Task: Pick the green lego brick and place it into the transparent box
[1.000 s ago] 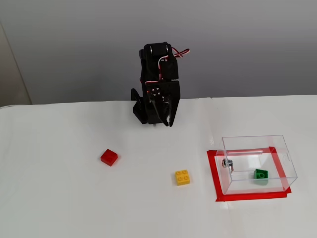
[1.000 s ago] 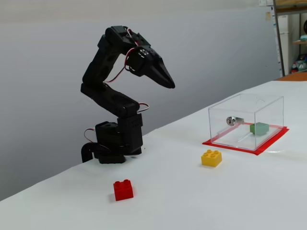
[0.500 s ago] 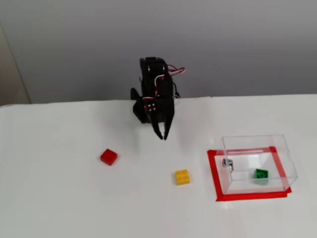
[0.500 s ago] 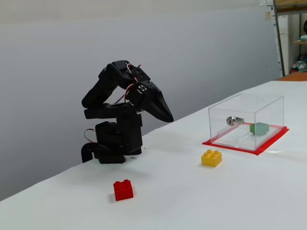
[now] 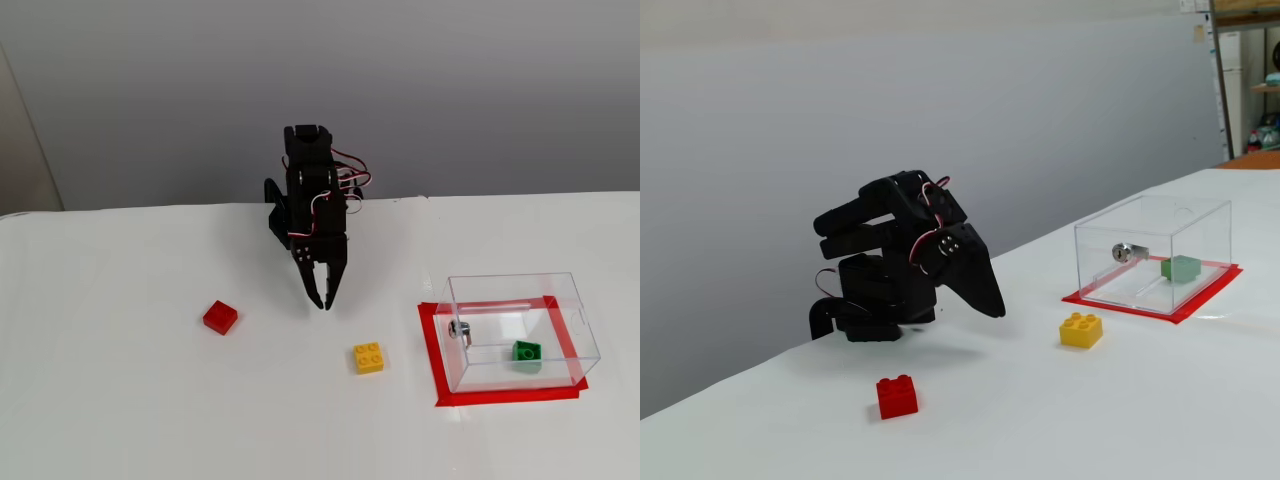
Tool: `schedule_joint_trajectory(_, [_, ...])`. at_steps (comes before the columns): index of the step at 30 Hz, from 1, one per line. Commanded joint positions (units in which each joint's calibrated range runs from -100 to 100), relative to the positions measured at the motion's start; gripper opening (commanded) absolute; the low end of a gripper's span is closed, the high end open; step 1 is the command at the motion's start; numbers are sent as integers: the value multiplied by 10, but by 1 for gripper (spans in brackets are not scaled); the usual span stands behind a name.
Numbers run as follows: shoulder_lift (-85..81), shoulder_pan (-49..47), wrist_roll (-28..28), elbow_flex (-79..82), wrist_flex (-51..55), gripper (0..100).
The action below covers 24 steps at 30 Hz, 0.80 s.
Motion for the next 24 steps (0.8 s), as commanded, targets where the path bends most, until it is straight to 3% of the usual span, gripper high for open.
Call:
schedule_joint_trajectory(1, [-6,21,-2,45,-76,2])
schedule_joint_trajectory(5, [-6,22,-1,88,-137,2])
schedule_joint_trajectory(10, [-6,18,-1,88,-134,2])
schedule_joint_trajectory(20, [-6,16,-1,21,83,2])
schedule_joint_trajectory(24, [-7,16,-1,18,89,2])
